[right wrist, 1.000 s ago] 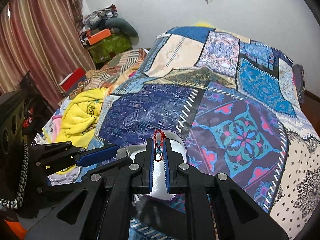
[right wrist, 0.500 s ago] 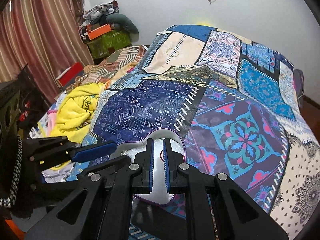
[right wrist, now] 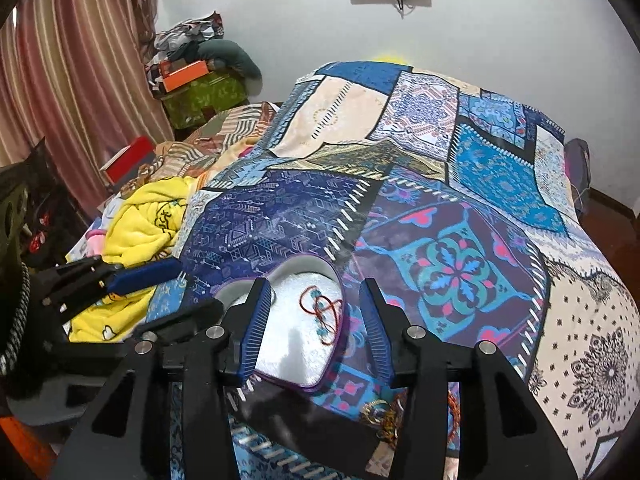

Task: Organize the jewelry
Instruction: 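Lower the ring into the tin and open the left gripper while the right drops the red charm in, then grasp a red-gold beaded bracelet from the pile with the right gripper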

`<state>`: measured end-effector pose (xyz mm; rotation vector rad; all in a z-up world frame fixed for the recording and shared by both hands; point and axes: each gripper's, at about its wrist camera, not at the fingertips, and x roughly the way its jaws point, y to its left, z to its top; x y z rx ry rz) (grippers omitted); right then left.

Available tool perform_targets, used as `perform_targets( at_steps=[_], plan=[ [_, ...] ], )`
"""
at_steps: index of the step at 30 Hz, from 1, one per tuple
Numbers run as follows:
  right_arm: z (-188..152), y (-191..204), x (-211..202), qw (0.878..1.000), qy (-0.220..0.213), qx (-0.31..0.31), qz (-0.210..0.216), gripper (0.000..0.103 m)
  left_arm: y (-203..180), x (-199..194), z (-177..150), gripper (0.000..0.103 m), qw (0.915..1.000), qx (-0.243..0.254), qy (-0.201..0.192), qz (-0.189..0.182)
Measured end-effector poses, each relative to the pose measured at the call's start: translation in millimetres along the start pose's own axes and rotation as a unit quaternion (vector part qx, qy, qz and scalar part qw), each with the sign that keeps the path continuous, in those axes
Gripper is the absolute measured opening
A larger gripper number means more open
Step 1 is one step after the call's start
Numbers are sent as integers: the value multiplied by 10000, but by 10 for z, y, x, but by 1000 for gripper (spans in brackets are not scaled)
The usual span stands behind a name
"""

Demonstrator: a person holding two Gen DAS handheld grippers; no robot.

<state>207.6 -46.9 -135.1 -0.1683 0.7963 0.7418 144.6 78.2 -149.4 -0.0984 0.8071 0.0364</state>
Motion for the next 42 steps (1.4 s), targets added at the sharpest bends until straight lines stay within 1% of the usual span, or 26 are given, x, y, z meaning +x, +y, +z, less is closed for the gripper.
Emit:
perform_targets(
  at_steps=[5,9,13,18,23,27,30,34,35,38,40,42],
  plan=[
    [-58,-66,-92,10000,3,60,-55,42,-32,-33,0,53,10000,-1,8,-12],
    [-110,-163,-230,9998,-63,123,-160,42,-103,-57,-6,53,9999,2,34,-108],
    [-185,-344,-411,9990,-146,253,-346,42,-268,-82,-14,54,9996,82,49,-274],
    [-339,-628,-590,9971,-99,417,-633,42,-571,-70,-49,54,9983,334,111,-475],
    [-511,-862,-690,9950,11,617,-784,42,-860,5,-127,54,9958,545,268,-687],
    [-664,-990,-675,9937,200,725,-834,42,-1015,98,-223,54,9936,613,448,-840],
    [-786,-1052,-649,9930,338,775,-827,42,-1075,172,-295,54,9926,646,567,-858],
    [-878,-1105,-579,9922,493,880,-727,42,-1073,290,-349,54,9928,629,675,-759],
    [-885,-1113,-559,9921,518,904,-696,42,-1063,320,-353,54,9928,600,702,-761],
    [-914,-1126,-491,9918,609,956,-594,42,-1027,407,-358,42,9922,498,799,-820],
    [-923,-1125,-439,9917,663,975,-515,42,-1017,451,-361,38,9918,475,833,-839],
    [-921,-1117,-383,9917,718,961,-458,42,-1013,495,-364,31,9916,461,864,-843]
  ],
)
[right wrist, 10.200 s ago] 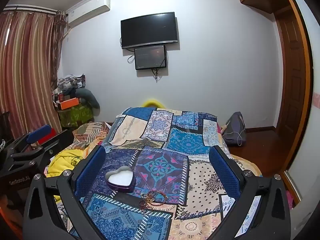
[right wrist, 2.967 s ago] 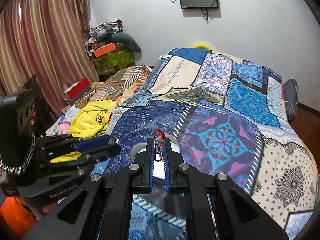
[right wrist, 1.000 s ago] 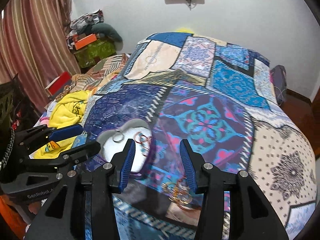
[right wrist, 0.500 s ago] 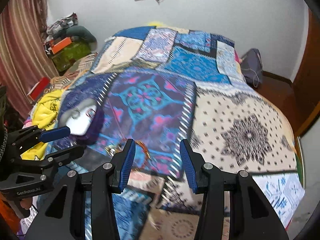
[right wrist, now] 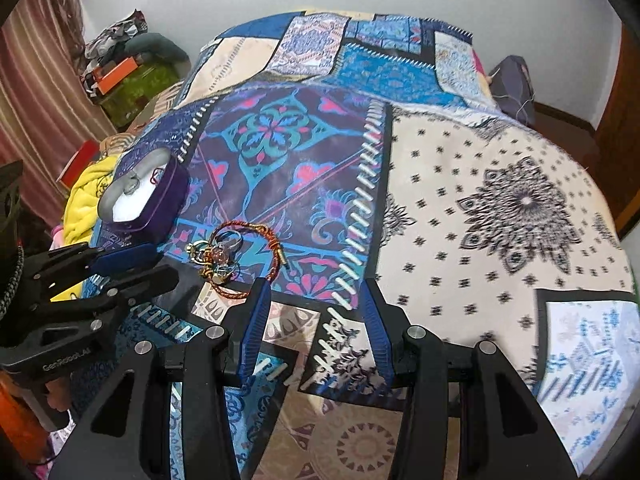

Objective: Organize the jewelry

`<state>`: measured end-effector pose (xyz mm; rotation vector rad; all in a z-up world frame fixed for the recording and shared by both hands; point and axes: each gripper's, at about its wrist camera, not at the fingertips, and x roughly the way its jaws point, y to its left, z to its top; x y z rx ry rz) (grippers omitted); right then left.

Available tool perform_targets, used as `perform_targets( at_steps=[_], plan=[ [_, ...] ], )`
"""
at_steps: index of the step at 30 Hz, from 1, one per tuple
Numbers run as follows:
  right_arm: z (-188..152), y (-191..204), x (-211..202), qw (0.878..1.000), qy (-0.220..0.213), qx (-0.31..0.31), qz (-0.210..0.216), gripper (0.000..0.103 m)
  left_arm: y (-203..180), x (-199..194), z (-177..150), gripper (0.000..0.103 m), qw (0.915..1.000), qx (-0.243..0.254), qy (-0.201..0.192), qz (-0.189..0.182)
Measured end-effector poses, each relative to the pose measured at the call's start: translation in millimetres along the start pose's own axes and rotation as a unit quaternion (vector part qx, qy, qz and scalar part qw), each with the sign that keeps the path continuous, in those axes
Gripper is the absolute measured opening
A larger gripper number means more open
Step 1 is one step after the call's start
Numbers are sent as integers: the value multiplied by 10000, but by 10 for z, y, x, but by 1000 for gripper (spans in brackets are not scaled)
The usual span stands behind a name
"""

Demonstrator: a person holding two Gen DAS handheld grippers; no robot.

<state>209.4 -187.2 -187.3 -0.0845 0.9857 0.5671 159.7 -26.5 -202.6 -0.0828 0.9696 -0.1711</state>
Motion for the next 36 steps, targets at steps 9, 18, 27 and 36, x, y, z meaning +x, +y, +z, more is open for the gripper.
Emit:
perform_targets(
  at_steps=[9,18,27,36],
  plan=[
    [100,115,218,9993,171,-329,21,42,-4,105,49,24,9999,76,-16,106],
    [166,304,365,9965,128,-831,-21,8,80,78,34,24,10000,-16,-20,0],
    [250,297,68,9971,-295,-639,301,7,62,77,24,24,10000,47,0,41],
    [294,210,-223,9964,-664,-454,249,7,6,129,64,24,9998,167,65,85]
  ],
)
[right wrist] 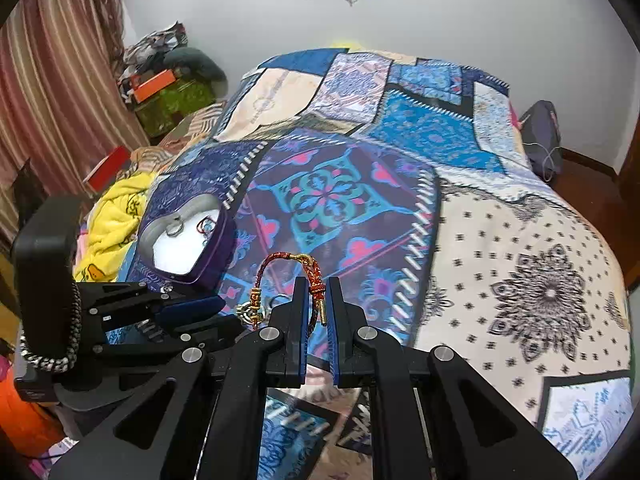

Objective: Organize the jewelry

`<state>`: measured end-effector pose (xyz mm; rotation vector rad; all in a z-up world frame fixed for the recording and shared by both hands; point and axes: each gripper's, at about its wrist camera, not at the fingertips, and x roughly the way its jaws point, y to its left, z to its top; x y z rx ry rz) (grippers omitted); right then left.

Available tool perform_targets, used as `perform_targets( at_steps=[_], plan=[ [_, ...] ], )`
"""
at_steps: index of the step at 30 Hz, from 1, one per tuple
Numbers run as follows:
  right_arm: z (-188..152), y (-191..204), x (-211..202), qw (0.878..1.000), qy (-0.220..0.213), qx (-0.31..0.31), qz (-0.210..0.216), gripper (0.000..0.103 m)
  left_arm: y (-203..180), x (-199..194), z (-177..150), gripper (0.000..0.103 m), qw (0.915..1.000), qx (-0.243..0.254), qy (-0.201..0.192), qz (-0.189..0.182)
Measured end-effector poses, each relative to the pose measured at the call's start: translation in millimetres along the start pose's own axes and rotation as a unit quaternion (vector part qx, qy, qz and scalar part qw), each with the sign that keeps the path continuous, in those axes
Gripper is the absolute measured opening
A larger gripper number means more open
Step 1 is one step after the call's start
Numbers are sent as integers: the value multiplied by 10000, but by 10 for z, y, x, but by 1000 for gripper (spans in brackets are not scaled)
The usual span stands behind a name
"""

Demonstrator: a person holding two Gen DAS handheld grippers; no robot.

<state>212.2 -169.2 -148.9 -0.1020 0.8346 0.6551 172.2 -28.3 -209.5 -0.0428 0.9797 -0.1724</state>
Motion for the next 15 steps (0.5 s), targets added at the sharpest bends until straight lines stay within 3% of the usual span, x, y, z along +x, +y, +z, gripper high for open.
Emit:
perform_targets(
  at_steps=[5,9,15],
  plan=[
    [-62,-73,15,9999,55,117,-74,7,-37,70,72,24,10000,48,22,45],
    [-107,-144,11,9996,97,243,-71,7,-19,95,93,11,10000,2,22,-45],
    [-118,-205,-10,9993,85,342,-78,7,11,4,62,11,9999,-94,-41,-120]
  ],
)
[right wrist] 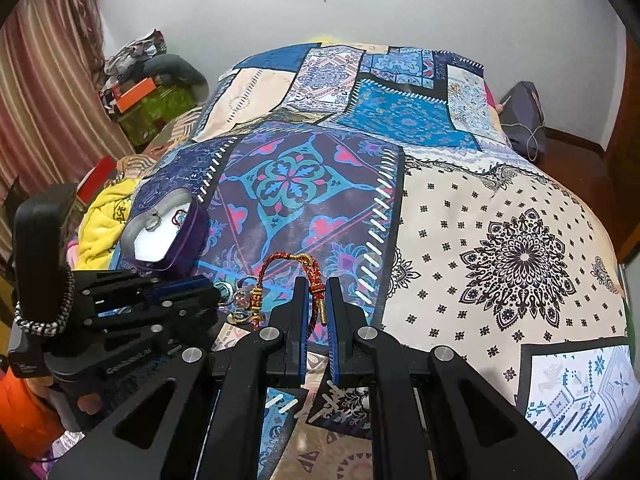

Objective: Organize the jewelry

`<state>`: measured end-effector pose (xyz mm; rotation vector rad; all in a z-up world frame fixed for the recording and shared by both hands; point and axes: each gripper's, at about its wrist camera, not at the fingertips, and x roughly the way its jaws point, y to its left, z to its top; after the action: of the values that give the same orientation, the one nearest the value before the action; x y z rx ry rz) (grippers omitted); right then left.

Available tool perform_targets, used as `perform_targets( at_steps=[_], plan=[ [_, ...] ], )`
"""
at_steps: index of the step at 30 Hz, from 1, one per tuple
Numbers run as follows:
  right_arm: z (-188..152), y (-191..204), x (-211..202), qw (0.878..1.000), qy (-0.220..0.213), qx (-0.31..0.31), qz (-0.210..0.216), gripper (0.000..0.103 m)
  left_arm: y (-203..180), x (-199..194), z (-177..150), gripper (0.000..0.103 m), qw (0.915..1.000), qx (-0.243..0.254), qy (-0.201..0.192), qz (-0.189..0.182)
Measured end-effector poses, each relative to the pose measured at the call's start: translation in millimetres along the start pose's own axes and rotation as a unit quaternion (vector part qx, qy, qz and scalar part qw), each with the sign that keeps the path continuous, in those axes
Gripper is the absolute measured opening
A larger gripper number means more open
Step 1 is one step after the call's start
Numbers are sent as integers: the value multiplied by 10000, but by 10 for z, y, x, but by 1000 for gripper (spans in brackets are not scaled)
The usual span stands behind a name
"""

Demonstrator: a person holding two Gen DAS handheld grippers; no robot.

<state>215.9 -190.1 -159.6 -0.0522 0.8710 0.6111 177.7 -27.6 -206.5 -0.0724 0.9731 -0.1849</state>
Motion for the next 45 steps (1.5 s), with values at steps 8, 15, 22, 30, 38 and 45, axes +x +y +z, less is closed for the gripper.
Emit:
perform_targets(
  at_steps=[8,15,22,30,38,45],
  plan=[
    [25,58,-41,10000,-67,-57,6,7,-15,-231,-13,11,9998,-21,-179,-77],
    [43,131,-93,9999,-120,-97,54,7,-26,-394,-26,11,9995,26,-300,-52],
    [16,217,-76,9998,-81,-155,100,7,42,-430,-169,11,9997,114,-153,168],
    [-11,253,-29,9998,6,-152,148,7,226,-421,-349,19,9995,-12,180,256],
    [-32,287,3,9996,72,-164,199,7,176,-391,-374,35,9990,235,133,361],
    [-63,263,18,9996,141,-136,206,7,19,-307,-374,42,9971,567,117,499]
  ],
)
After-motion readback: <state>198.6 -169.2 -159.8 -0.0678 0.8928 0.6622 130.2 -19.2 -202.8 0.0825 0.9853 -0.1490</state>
